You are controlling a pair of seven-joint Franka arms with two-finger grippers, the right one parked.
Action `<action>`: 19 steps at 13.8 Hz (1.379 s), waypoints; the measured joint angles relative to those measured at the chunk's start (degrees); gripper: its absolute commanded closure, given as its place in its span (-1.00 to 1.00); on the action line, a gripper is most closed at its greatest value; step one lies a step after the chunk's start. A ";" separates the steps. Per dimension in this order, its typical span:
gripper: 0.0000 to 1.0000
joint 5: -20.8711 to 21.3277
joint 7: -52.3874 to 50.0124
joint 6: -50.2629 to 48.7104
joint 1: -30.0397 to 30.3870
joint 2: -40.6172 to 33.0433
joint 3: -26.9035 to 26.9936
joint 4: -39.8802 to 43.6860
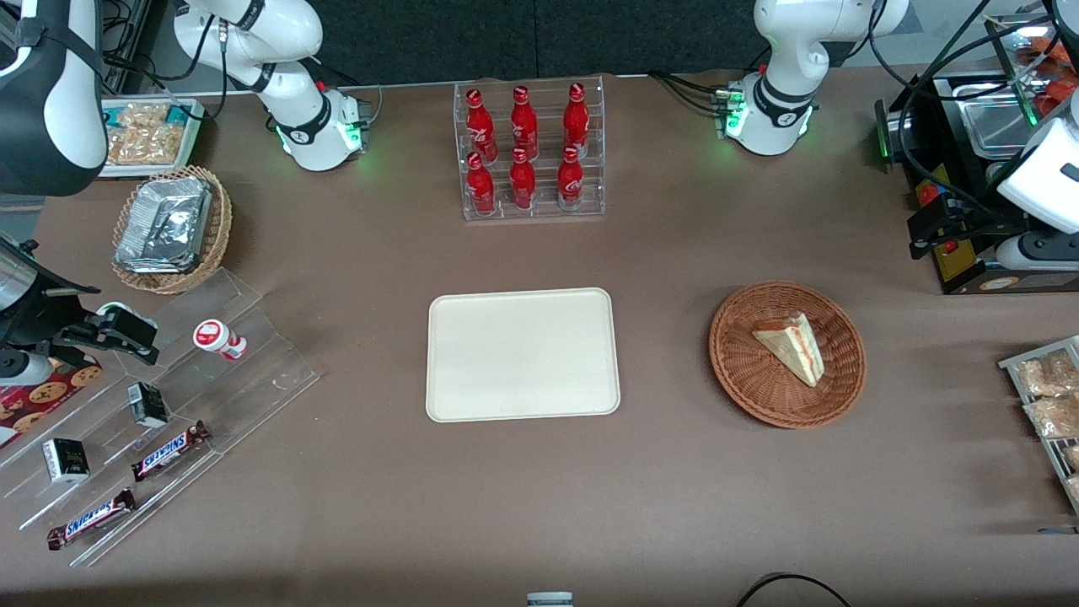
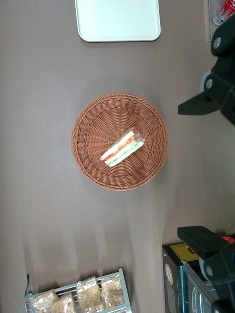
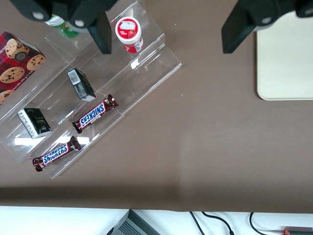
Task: Place sandwich from basket to tray
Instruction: 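Move the left gripper over the wrapped sandwich in the wicker basket, then lower the left gripper and close it on the wrapped sandwich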
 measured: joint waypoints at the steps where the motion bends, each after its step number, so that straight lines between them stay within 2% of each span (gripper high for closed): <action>1: -1.00 0.00 -0.04 0.00 0.00 0.01 0.00 -0.02; 5: -1.00 -0.52 -2.30 -0.08 0.04 0.28 0.05 -0.71; 8: -1.00 -1.13 -11.09 2.20 0.09 1.37 0.11 -4.67; 15: -1.00 -1.21 -29.23 22.92 0.12 5.03 0.20 -23.92; 19: -1.00 -1.21 -37.22 31.65 0.01 10.18 0.17 -28.97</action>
